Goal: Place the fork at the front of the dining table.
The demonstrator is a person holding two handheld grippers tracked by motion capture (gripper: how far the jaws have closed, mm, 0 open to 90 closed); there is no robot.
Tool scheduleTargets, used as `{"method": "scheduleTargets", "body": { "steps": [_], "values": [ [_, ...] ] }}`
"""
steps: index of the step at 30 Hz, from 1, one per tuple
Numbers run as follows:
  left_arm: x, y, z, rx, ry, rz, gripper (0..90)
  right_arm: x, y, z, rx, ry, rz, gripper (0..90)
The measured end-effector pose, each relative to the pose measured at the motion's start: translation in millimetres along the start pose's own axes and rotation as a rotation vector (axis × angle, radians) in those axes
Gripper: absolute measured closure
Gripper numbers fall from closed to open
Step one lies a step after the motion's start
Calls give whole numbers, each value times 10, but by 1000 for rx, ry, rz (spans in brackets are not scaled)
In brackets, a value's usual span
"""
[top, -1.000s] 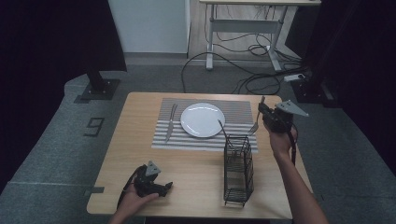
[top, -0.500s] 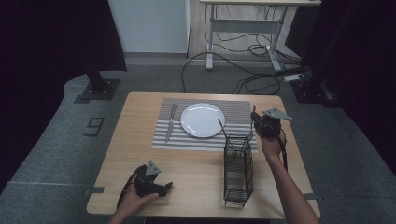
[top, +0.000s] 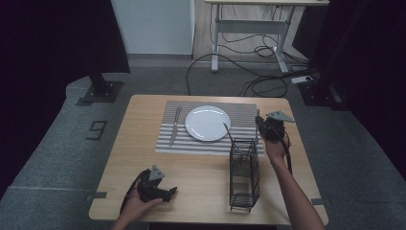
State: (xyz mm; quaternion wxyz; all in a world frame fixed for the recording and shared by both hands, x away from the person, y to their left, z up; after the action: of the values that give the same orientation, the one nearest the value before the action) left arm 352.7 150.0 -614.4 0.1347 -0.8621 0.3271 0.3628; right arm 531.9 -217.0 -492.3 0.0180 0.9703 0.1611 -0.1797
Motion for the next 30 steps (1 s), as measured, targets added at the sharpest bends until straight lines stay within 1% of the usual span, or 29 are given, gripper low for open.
{"method": "scheduleTargets", "body": {
  "steps": [4, 6, 7, 8, 10, 12, 13, 16, 17, 18, 20, 21, 22, 23, 25, 26, 30],
  "values": [
    [0, 0, 0, 0, 0, 0, 70, 73, 24, -5, 13, 2, -4, 863],
    [0, 0, 0, 0, 0, 0, 70, 142, 37, -8, 28, 0, -6, 864],
    [0, 0, -1, 1, 0, 0, 70, 142, 37, -8, 28, 0, -6, 864],
    [0, 1, 0, 1, 0, 0, 72, 190, 50, -4, 37, 5, -8, 865],
    [-1, 1, 0, 1, 1, 1, 72, 215, 60, -4, 42, 2, -7, 864],
    [0, 1, 0, 1, 1, 1, 71, 296, 83, -6, 60, -15, -10, 865],
    [0, 1, 0, 1, 1, 1, 71, 296, 83, -6, 60, -15, -10, 865],
    [0, 1, 0, 0, 1, 1, 71, 387, 91, 0, 70, -29, -15, 865],
    [0, 0, 0, 1, 1, 1, 72, 450, 96, 2, 74, -45, -15, 865],
    [0, 1, 0, 1, 1, 0, 72, 450, 96, 2, 74, -45, -15, 865],
    [-1, -1, 0, -1, 0, -2, 71, 513, 99, 5, 73, -56, -16, 866],
    [-1, -1, 1, -2, 1, -4, 71, 571, 108, 22, 85, -73, -15, 866],
    [-2, -1, 0, -4, 1, -8, 71, 571, 108, 22, 85, -73, -15, 866],
    [-1, -1, 1, -8, 2, -11, 70, 621, 120, 35, 97, -83, -14, 866],
    [-2, -1, 1, -14, 2, -16, 71, 646, 126, 42, 99, -87, -12, 866],
    [-2, 0, 1, -15, 2, -18, 71, 691, 134, 55, 105, -97, -12, 866],
    [-6, 3, 4, -24, 3, -28, 71, 751, 151, 81, 119, -101, -8, 866]
  ]
}}
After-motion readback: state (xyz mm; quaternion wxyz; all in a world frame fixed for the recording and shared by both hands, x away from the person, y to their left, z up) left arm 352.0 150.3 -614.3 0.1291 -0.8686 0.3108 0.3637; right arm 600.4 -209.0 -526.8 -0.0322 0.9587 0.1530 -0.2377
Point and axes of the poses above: each handheld gripper's, and its own axes: x roughly forward along the jaws, z roughly out of its underside, y roughly to its right, the point moved 9 cm from there along x, roughly forward along the jaws, and after that the axes turned 2 degrees about y, right-handed, at the moved point
